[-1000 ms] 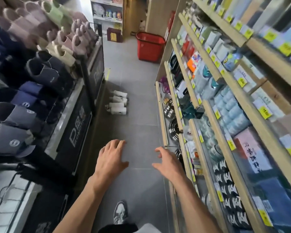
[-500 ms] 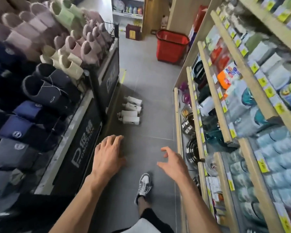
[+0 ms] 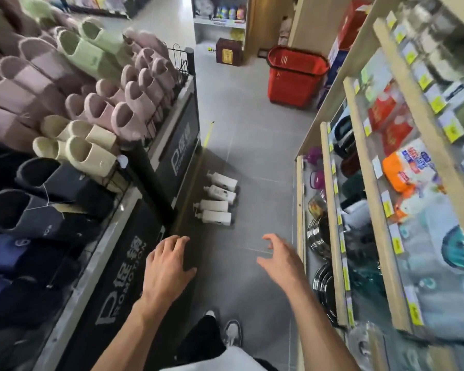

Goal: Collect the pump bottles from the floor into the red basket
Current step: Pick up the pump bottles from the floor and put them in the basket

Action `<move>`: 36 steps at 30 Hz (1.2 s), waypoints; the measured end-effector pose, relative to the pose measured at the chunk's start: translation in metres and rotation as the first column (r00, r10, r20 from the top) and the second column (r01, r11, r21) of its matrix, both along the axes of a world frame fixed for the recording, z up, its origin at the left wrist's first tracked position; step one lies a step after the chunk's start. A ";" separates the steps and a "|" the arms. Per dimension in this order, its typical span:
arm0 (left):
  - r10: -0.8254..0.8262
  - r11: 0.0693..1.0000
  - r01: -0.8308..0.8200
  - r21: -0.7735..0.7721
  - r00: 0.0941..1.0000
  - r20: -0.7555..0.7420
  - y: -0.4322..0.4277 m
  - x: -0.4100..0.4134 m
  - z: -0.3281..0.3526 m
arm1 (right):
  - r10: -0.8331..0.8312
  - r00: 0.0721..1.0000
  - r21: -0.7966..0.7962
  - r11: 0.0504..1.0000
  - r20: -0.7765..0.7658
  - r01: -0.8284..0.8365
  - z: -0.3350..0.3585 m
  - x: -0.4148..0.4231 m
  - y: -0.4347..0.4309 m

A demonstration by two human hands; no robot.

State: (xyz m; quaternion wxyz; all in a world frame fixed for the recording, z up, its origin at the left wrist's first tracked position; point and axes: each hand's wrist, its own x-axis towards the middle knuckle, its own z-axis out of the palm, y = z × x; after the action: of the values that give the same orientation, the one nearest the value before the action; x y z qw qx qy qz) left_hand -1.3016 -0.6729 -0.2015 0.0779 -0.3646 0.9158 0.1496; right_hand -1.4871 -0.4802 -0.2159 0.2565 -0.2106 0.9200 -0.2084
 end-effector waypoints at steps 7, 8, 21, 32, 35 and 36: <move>0.035 0.999 -0.034 0.018 0.997 -0.069 -0.061 -0.116 -0.016 | 0.121 0.984 0.066 0.991 -0.134 -0.112 -0.005 -0.100 -0.074; 0.032 0.999 -0.029 0.028 0.996 -0.083 -0.073 -0.135 -0.016 | 0.136 0.980 0.075 0.989 -0.148 -0.126 -0.003 -0.114 -0.087; 0.074 0.994 -0.056 0.096 0.978 -0.195 -0.204 -0.279 -0.002 | 0.218 0.962 0.097 0.974 -0.166 -0.204 0.029 -0.268 -0.214; 0.791 0.593 -0.660 0.461 0.585 -0.180 -0.236 -0.329 -0.039 | 0.478 0.877 0.120 0.869 0.050 -0.480 -0.036 -0.377 -0.311; 0.916 0.392 -0.757 0.523 0.375 -0.143 -0.241 -0.355 -0.054 | 0.555 0.825 0.137 0.814 0.103 -0.565 -0.059 -0.406 -0.338; 0.923 0.376 -0.776 0.506 0.361 -0.132 -0.244 -0.362 -0.062 | 0.576 0.808 0.145 0.795 0.122 -0.589 -0.067 -0.415 -0.348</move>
State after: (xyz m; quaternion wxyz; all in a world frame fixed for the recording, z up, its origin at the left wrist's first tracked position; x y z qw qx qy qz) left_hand -1.6633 -0.9166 -0.2634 -0.1345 -0.7326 0.5329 0.4016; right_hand -1.9018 -0.8281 -0.2825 0.3583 -0.4525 0.8154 -0.0448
